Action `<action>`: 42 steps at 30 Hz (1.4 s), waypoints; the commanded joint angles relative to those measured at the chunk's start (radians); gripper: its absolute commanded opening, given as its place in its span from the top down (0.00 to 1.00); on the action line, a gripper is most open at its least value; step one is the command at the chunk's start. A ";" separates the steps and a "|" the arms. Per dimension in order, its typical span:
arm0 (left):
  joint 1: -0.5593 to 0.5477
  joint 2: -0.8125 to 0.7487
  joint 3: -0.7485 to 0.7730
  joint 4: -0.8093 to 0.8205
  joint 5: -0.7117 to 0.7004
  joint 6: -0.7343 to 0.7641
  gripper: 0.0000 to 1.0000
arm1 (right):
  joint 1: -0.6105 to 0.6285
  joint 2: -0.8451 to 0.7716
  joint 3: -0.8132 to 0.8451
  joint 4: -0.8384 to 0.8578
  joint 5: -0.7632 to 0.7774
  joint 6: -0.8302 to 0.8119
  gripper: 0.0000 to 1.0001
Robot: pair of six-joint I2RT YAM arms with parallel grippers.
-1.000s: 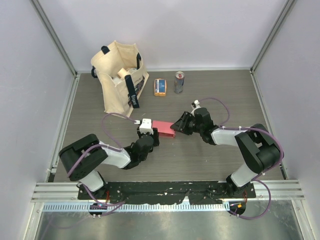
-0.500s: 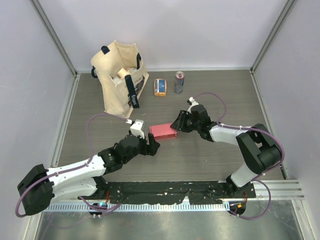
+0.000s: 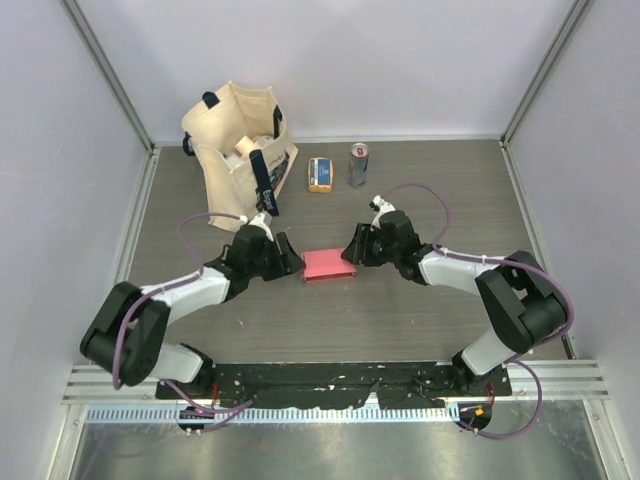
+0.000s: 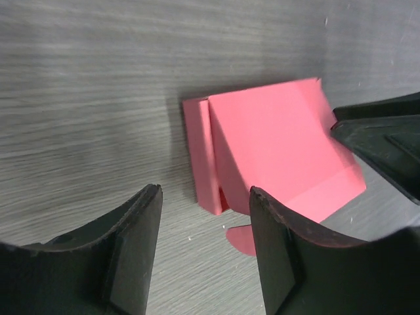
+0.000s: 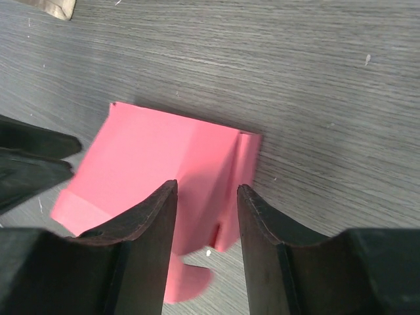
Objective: Fold the paper box
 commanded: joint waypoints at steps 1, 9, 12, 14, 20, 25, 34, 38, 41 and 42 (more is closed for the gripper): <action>0.001 0.149 0.031 0.198 0.194 -0.041 0.43 | 0.020 -0.046 0.016 -0.015 0.043 -0.075 0.52; -0.001 0.203 -0.050 0.276 0.156 -0.036 0.59 | 0.023 -0.054 -0.014 -0.011 0.060 -0.090 0.49; 0.001 0.230 -0.058 0.282 0.151 -0.029 0.62 | 0.004 -0.057 -0.027 -0.015 0.057 -0.084 0.48; -0.001 0.244 -0.070 0.294 0.143 -0.027 0.63 | -0.025 -0.077 -0.054 0.007 0.008 -0.076 0.46; -0.001 0.243 -0.087 0.295 0.127 -0.018 0.66 | -0.063 -0.068 -0.082 0.038 -0.068 -0.079 0.44; -0.001 0.233 -0.086 0.291 0.125 -0.016 0.66 | -0.066 -0.014 -0.102 0.121 -0.109 -0.040 0.56; 0.002 0.169 -0.077 0.276 0.150 -0.030 0.40 | -0.097 0.018 -0.154 0.164 -0.091 -0.012 0.82; 0.031 0.164 -0.074 0.297 0.206 -0.076 0.31 | -0.126 0.049 -0.180 0.205 -0.118 0.000 0.85; 0.042 0.201 -0.061 0.354 0.263 -0.128 0.30 | -0.142 0.067 -0.183 0.218 -0.134 0.014 0.87; 0.044 0.210 -0.058 0.369 0.278 -0.139 0.30 | -0.146 0.073 -0.183 0.219 -0.137 0.017 0.88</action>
